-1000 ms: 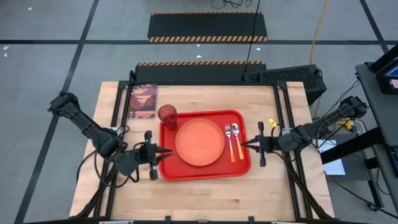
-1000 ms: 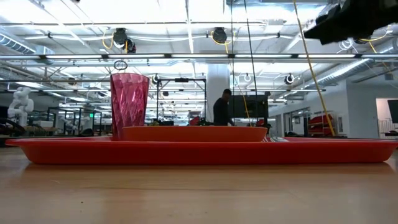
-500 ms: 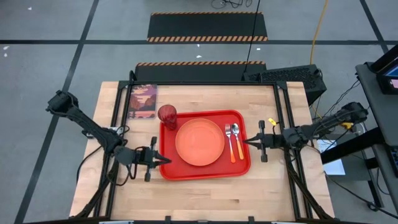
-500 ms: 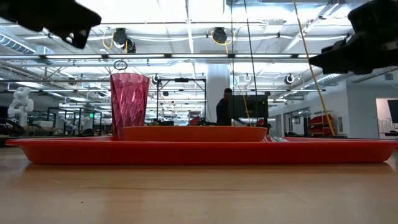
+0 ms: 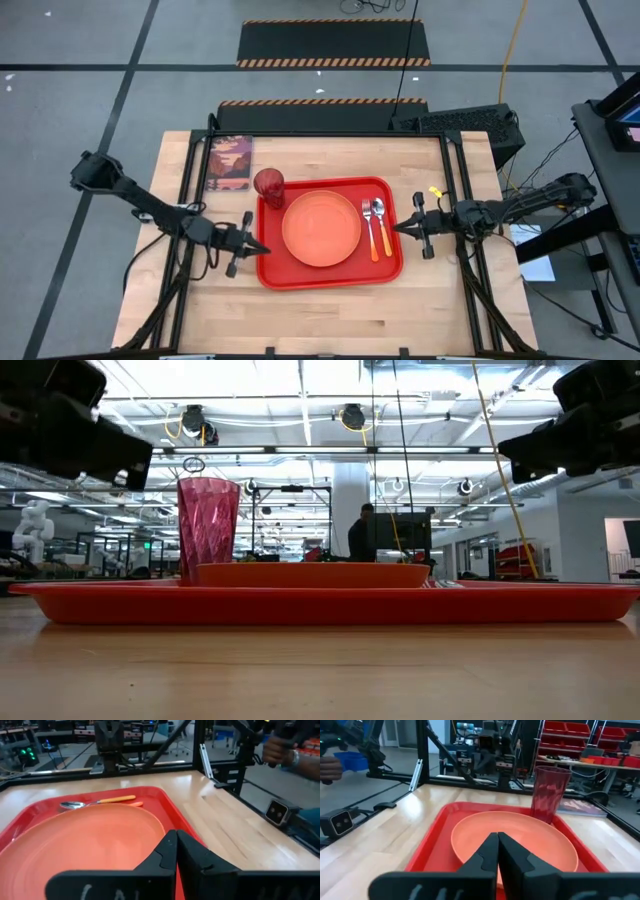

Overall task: Pick and place plate/cup/fork/spoon on tray
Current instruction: Return to Home Position

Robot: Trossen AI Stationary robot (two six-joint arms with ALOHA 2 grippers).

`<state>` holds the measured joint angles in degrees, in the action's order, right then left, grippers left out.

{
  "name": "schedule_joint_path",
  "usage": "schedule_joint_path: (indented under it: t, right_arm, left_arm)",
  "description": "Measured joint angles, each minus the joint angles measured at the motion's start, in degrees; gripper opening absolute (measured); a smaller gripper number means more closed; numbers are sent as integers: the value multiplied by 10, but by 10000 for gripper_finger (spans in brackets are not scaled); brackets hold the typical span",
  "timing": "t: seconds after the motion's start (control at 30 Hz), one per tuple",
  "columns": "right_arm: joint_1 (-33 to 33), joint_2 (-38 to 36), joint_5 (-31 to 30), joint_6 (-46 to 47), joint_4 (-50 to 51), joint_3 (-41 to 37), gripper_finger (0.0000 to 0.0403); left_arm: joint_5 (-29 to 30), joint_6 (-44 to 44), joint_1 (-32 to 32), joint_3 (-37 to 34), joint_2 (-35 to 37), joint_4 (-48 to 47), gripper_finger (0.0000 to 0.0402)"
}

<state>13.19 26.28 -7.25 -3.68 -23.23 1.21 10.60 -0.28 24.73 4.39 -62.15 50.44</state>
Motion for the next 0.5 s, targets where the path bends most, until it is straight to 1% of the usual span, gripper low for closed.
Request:
schedule_joint_path:
  t: [0.1,0.2,0.3,0.4,0.5]
  right_arm:
    - [0,0,-2,-1,1,0,0]
    - [0,0,-2,-12,-1,-1,0]
    - [0,-2,-3,-16,-2,-1,0]
    - [0,-2,-4,-18,-1,-1,0]
    - [0,-9,-4,-26,-2,-1,0]
  left_arm:
    - [-7,1,-6,-37,0,53,12]
    - [-8,6,-13,-39,6,38,17]
    - [-18,18,-21,-39,9,37,11]
    - [-23,37,-32,-39,25,31,4]
    - [-24,45,-47,-39,46,6,11]
